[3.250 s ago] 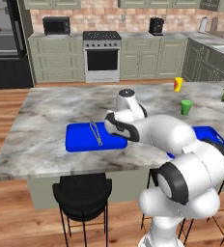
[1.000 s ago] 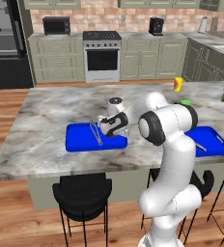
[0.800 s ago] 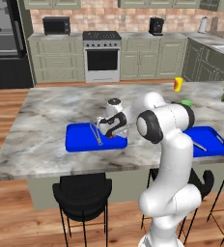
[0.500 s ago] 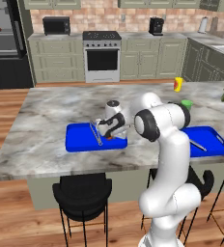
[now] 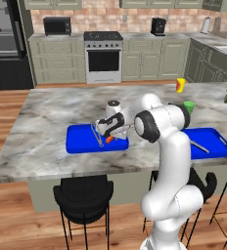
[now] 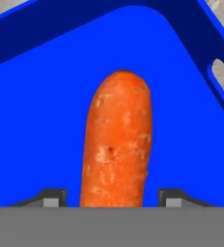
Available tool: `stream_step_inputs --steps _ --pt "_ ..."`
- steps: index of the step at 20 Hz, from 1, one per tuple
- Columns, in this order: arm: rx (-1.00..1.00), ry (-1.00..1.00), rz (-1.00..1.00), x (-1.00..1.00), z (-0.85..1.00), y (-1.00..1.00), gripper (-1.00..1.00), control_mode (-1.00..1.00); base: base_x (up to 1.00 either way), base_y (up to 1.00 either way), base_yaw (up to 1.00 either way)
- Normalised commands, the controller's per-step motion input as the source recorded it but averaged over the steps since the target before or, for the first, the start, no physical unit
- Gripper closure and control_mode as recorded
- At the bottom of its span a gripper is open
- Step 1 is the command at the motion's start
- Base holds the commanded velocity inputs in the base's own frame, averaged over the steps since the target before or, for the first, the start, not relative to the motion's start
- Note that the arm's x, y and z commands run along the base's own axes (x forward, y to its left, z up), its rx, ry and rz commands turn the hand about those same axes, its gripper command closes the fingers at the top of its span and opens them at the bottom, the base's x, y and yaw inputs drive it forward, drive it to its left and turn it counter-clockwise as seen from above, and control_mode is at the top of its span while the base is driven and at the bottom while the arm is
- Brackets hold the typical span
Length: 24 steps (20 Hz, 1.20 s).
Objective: Gather the carrot and sweet potato from the fridge and place them on a tray on the dining counter. Then gather the fishs from the fridge and place them on the other tray.
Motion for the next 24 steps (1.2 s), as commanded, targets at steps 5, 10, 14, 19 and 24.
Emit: stream_step_inputs --steps 5,10,14,19,24 --pt "0.00 0.00 0.00 -0.07 0.20 0.00 -1.00 -1.00 0.00 0.00 0.00" --pt "0.00 -0.04 0.00 -0.20 0.31 0.00 -1.00 -1.00 0.00 0.00 0.00" --pt "0.01 -0.15 0.01 -0.38 0.42 0.00 -1.00 -1.00 0.00 0.00 0.00" --pt "0.01 -0.21 0.06 -0.58 0.57 0.00 -1.00 -1.00 0.00 0.00 0.00" --pt "0.01 -0.18 0.07 -0.71 0.52 0.00 -1.00 -1.00 0.00 0.00 0.00"
